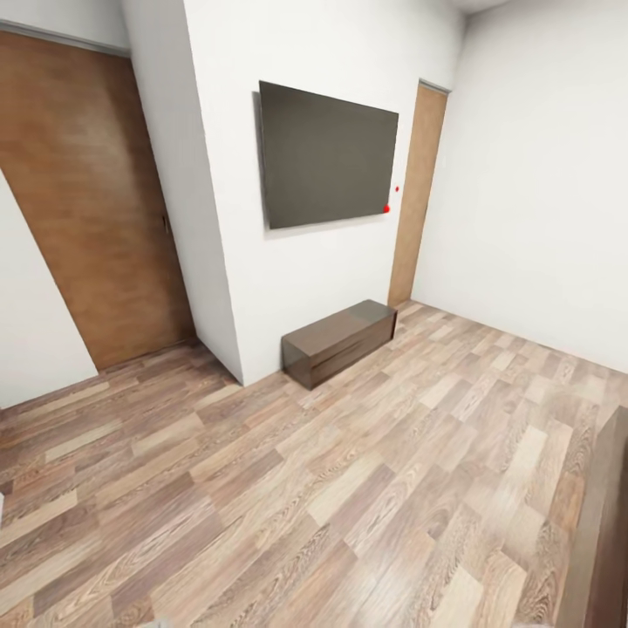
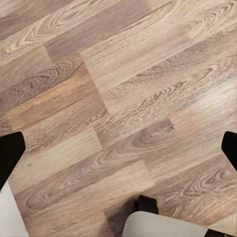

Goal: In the bedroom, move the book from the bed onto either nightstand, and place the two sandals side by side next to the bed.

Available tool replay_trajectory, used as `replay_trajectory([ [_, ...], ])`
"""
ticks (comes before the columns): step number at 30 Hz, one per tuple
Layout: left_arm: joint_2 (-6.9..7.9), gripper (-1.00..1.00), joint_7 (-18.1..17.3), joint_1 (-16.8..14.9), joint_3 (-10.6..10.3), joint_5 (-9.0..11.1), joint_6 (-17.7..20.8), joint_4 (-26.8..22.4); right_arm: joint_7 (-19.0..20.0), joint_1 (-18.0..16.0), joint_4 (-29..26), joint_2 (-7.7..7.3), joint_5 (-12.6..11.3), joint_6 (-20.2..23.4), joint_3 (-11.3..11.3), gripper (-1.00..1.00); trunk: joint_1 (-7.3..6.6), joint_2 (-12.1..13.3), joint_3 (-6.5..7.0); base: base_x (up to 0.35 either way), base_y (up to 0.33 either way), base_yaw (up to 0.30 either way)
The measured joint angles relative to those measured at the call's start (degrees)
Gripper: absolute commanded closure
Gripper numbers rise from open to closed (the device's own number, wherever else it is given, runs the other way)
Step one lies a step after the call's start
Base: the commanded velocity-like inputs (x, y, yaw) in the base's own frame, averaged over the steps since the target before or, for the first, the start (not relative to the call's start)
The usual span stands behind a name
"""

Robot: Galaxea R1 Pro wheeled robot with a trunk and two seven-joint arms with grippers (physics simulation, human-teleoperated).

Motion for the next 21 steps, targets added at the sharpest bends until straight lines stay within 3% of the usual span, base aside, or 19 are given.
replay_trajectory([
  [14, 0.0, -1.0, 0.0, 0.0, -0.06, -0.01, -0.05, 0.0, 0.02, -0.01, 0.0, 0.0, 0.0, 0.01, 0.0, -1.0, 0.0, 0.0, 0.01, 0.308, 0.147, 0.001],
  [21, 0.0, -1.0, 0.0, -0.01, -0.07, -0.02, -0.03, 0.02, 0.02, 0.02, 0.09, 0.0, 0.0, -0.02, 0.13, -1.0, 0.0, 0.0, 0.14, 0.31, 0.141, -0.163],
])
